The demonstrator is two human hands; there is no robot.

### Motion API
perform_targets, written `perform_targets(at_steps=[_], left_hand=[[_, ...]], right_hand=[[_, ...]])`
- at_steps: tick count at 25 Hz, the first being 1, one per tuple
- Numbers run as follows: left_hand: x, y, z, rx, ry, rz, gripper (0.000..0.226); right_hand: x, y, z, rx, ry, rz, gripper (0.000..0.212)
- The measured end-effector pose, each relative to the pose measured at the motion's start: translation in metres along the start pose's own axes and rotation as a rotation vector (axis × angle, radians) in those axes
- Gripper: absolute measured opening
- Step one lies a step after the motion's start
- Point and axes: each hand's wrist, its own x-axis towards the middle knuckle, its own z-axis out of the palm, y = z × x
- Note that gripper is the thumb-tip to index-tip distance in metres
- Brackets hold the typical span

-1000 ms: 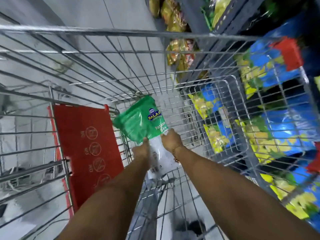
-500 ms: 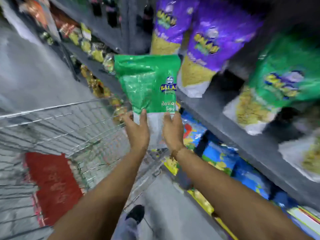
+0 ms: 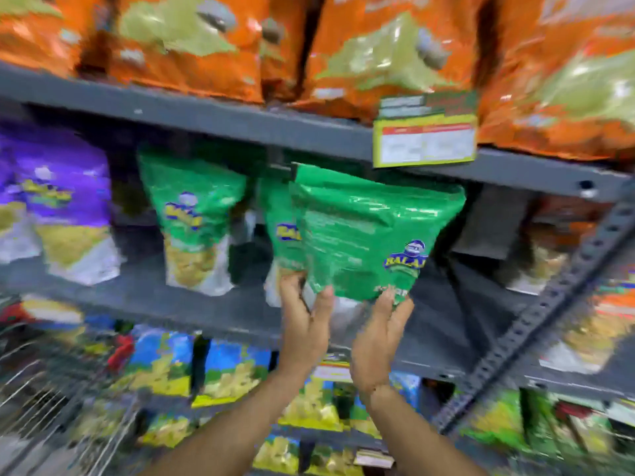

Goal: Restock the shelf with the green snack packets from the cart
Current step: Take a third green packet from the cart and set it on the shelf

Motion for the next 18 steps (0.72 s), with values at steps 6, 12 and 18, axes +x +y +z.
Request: perform_targets(at_steps=[6,12,18], left_hand=[[0.058,-0.038,0.110,0.313,-0.348,-0.388,0.044],[0.056,-0.085,0.148,-0.077,-0.291,-0.854,0.076],[0.086,-0.117,0.123,-0.386,0.057,-0.765,0.056]], right_hand=[[0.113,0.025,-0.061,-0.210,0.084,0.054,0.013],[0.094,0.069,-0.076,-0.321,-0.034,0.213,0.046],[0.084,0.053,-0.084,-0.242,0.276,0.113,0.019]])
